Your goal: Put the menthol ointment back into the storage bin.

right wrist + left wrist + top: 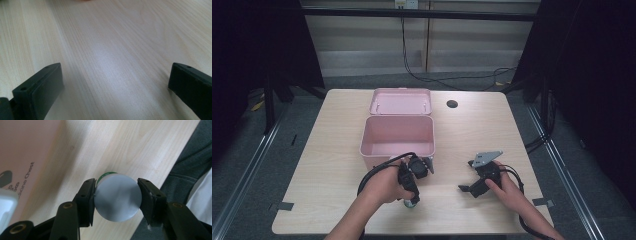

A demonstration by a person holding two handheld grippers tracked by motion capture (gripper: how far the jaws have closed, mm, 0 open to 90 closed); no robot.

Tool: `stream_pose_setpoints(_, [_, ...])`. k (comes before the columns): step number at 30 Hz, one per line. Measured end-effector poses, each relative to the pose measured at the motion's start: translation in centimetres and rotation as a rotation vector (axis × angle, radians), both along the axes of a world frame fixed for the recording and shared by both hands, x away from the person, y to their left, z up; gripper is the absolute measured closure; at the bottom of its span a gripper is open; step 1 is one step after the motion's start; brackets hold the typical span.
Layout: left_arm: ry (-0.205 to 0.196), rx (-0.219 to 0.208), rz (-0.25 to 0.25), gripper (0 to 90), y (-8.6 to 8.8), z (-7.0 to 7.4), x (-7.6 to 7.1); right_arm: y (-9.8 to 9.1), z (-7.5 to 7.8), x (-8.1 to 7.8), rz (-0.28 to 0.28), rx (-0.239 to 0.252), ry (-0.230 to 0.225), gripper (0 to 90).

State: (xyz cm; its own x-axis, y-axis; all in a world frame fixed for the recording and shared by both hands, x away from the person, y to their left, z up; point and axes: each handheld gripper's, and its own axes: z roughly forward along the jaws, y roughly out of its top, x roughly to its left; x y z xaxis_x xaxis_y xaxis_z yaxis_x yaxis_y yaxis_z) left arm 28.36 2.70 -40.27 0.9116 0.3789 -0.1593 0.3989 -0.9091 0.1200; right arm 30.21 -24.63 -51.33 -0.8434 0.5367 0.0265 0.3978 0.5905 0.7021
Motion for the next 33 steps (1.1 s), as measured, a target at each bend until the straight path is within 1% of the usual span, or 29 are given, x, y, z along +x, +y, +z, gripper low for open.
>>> stream_pose_setpoints(3, [0.010,-0.010,0.014,50.4,0.2,0.8,0.0,0.0,0.0,0.0,0.000,0.000,0.000,0.0])
stream_pose_setpoints(9, [0.019,-0.008,0.034,50.4,0.9,2.4,0.1,0.0,0.0,0.0,0.000,0.000,-0.001,0.0])
stream_pose_setpoints(13, [0.033,-0.002,0.051,50.4,1.4,3.3,0.2,0.0,0.0,0.0,0.000,0.000,-0.001,0.0])
stream_pose_setpoints(17, [0.031,-0.003,0.065,50.4,1.8,4.4,0.5,0.0,0.0,0.0,0.000,-0.001,-0.001,0.0])
stream_pose_setpoints(20, [0.036,-0.005,0.075,50.4,2.1,5.1,0.7,0.0,0.0,0.0,0.001,-0.001,0.001,0.0])
stream_pose_setpoints(22, [0.038,-0.001,0.073,50.4,2.3,5.7,0.9,0.0,0.0,0.0,0.001,-0.001,0.001,0.0])
stream_pose_setpoints(23, [0.038,-0.010,0.085,50.4,2.4,5.9,1.0,0.0,0.0,0.0,0.001,-0.001,0.001,0.0])
stream_pose_setpoints(27, [0.038,-0.018,0.093,50.5,2.7,7.0,1.2,0.0,0.0,0.0,0.001,-0.002,0.001,0.0])
stream_pose_setpoints(28, [0.041,-0.024,0.102,50.4,2.8,7.2,1.3,0.0,0.0,0.0,0.001,-0.002,0.000,0.0])
stream_pose_setpoints(29, [0.043,-0.022,0.099,50.4,3.0,7.5,1.5,0.0,0.0,0.0,0.000,-0.001,0.001,0.0])
stream_pose_setpoints(30, [0.037,-0.030,0.109,50.4,3.0,7.7,1.5,0.0,0.0,0.0,0.001,-0.001,0.001,0.0])
stream_pose_setpoints(33, [0.036,-0.027,0.121,50.4,3.4,8.5,1.8,0.0,0.0,0.0,0.000,-0.002,0.001,0.0])
